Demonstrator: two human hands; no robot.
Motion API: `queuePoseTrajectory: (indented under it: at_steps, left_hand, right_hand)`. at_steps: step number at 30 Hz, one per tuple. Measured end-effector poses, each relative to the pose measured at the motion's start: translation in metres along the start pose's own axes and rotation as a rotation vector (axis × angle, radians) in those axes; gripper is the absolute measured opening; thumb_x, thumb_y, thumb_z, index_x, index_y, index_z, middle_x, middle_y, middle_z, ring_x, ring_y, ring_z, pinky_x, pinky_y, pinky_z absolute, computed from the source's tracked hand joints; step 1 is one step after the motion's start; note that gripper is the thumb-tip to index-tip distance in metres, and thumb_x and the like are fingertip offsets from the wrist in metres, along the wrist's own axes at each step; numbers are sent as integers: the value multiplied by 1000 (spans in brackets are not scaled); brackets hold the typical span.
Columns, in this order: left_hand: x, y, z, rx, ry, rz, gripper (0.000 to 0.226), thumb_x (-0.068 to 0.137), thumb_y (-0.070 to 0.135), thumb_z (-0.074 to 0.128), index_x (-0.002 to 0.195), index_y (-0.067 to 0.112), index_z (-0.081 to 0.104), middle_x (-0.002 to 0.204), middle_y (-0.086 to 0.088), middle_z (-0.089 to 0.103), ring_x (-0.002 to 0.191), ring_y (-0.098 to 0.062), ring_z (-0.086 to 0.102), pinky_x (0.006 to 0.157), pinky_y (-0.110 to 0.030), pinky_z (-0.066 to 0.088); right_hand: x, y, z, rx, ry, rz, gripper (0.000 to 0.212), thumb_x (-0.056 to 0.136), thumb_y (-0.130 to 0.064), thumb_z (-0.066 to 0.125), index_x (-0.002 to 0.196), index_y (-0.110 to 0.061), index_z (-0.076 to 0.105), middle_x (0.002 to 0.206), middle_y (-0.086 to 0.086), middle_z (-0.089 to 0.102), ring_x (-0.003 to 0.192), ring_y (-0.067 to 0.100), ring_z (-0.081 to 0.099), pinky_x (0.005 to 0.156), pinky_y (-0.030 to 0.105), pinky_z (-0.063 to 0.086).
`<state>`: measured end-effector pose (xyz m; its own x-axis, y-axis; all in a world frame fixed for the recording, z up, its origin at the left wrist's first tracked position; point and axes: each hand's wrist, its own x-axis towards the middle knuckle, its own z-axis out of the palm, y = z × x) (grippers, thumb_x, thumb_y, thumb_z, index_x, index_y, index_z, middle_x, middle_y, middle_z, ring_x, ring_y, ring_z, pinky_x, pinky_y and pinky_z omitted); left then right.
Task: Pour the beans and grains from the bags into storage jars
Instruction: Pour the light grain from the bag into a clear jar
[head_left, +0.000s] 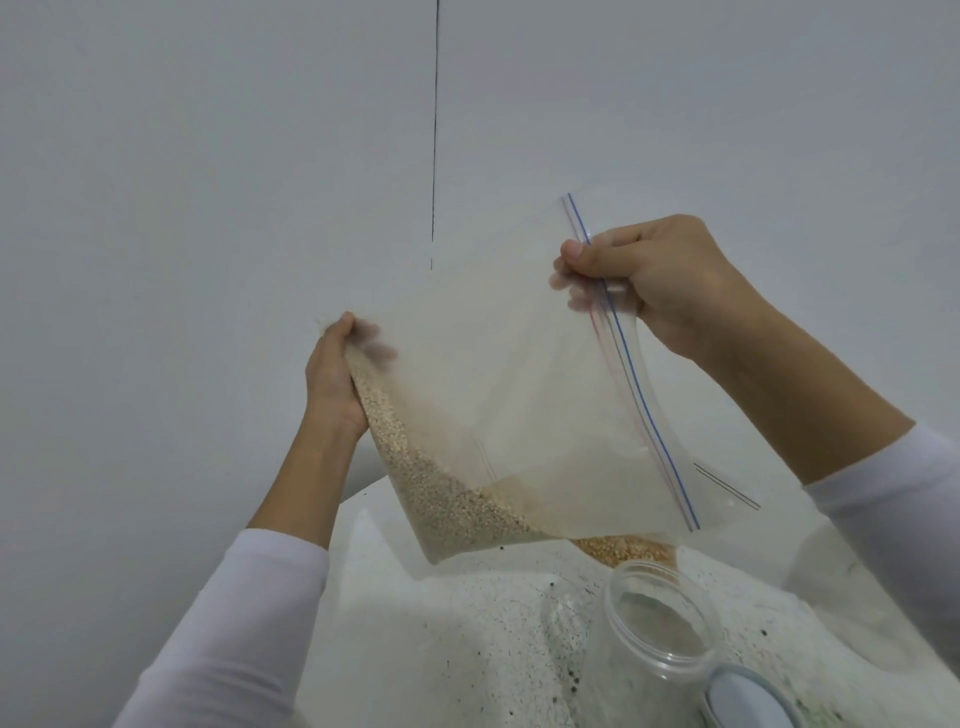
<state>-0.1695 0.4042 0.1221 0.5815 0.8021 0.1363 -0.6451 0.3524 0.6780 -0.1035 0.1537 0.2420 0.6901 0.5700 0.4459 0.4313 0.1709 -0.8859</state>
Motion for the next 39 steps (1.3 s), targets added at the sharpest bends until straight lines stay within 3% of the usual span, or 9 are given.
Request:
queuePoseTrajectory:
  at_steps: [6, 12, 16, 20, 30, 34, 39]
  left_hand:
    - [-11, 10, 7, 71, 26, 103, 18, 94, 20, 59, 79, 10, 64, 63, 2, 70, 55, -11, 66, 58, -24, 56]
    - [-17, 11, 9, 27, -25, 100, 25, 94, 28, 58, 80, 10, 67, 72, -2, 72, 60, -14, 68, 66, -29, 59]
    - [-20, 17, 12, 14, -62, 92, 40, 95, 24, 57, 60, 13, 73, 68, -2, 72, 59, -14, 68, 63, -28, 58]
    - [-29, 21, 21, 27, -8, 89, 21, 92, 19, 61, 78, 5, 69, 70, -5, 73, 65, -17, 71, 65, -30, 59]
    - [-43, 28, 30, 107, 12, 167, 27, 92, 16, 62, 67, 9, 68, 61, 2, 70, 59, -10, 69, 57, -24, 55]
    - [-50, 31, 35, 112, -18, 171, 35, 93, 15, 59, 60, 10, 71, 60, 1, 70, 59, -12, 69, 62, -25, 58]
    - [-58, 34, 40, 148, -30, 193, 29, 94, 15, 58, 68, 8, 67, 61, 0, 71, 60, -13, 70, 69, -28, 59]
  right_hand:
    - [-6, -4, -6, -1, 6, -1, 12, 83, -4, 68, 80, 7, 66, 74, 12, 69, 53, 13, 62, 66, 26, 58]
    - [-12, -6, -12, -1, 7, 0, 12, 83, -4, 69, 80, 7, 67, 72, 11, 71, 57, 15, 64, 66, 27, 59]
    - [-17, -6, -19, -29, 10, -3, 11, 83, -5, 69, 79, 5, 68, 75, 12, 71, 60, 16, 64, 67, 27, 58]
    - [-23, -2, -27, -88, 0, -9, 10, 84, -6, 69, 77, 2, 69, 75, 11, 72, 62, 19, 64, 69, 30, 59]
    - [-33, 10, -42, -127, 1, -11, 12, 84, -6, 68, 80, 5, 70, 76, 10, 73, 61, 19, 62, 69, 29, 59]
    - [-36, 12, -45, -122, 13, -17, 11, 84, -6, 68, 81, 5, 71, 78, 10, 73, 61, 18, 62, 67, 28, 58]
    - [-41, 18, -49, -107, 49, -10, 12, 83, -4, 68, 82, 8, 69, 78, 12, 72, 62, 18, 61, 64, 26, 57]
